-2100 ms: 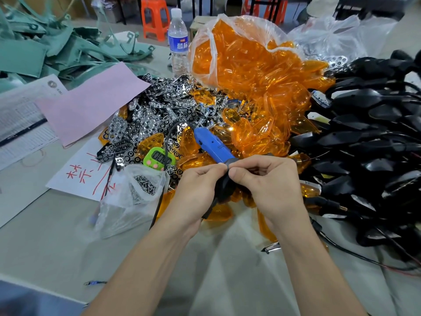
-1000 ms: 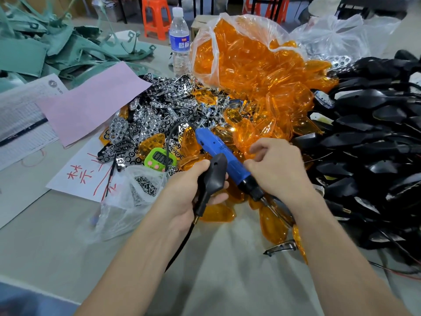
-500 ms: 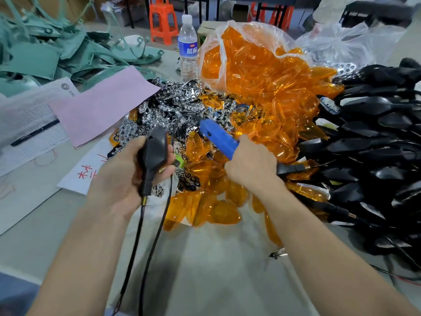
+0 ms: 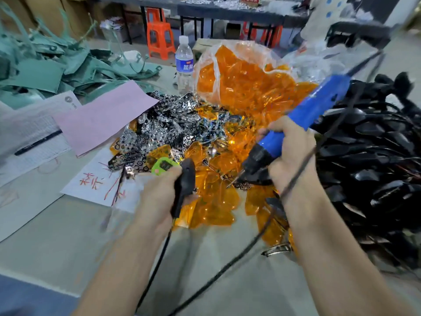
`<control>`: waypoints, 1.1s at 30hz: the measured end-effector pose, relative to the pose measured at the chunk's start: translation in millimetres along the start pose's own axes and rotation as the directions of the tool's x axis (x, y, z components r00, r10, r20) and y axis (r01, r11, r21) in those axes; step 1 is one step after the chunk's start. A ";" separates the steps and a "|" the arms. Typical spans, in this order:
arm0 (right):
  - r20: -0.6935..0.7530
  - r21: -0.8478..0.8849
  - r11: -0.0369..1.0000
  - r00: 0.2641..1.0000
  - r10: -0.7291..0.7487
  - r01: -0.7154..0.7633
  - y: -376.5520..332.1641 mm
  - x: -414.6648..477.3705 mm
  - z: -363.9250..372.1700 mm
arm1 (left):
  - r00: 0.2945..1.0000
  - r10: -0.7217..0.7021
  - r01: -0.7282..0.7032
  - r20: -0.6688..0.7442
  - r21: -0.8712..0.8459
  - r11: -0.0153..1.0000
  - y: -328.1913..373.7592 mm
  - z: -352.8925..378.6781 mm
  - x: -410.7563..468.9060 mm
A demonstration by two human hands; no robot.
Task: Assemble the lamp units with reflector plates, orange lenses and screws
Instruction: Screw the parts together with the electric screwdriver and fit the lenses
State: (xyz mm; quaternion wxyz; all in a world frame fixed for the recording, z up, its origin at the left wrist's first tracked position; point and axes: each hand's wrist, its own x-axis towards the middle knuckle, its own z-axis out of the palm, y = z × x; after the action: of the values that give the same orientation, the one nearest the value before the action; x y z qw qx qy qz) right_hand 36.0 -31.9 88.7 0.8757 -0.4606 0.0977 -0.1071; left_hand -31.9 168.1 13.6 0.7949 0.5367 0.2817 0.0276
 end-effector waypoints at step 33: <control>0.287 -0.106 0.875 0.857 -0.427 0.472 7.4 -53.2 23.5 | 0.998 0.003 -0.001 -0.060 0.037 0.999 -44.6 46.1 -32.9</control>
State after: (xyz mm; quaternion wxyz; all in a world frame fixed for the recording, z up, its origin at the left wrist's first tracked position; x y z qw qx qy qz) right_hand -7.9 5.5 99.5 0.7881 -0.5546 -0.1172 -0.2402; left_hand -49.1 99.3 0.8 0.7759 0.5506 0.3054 0.0395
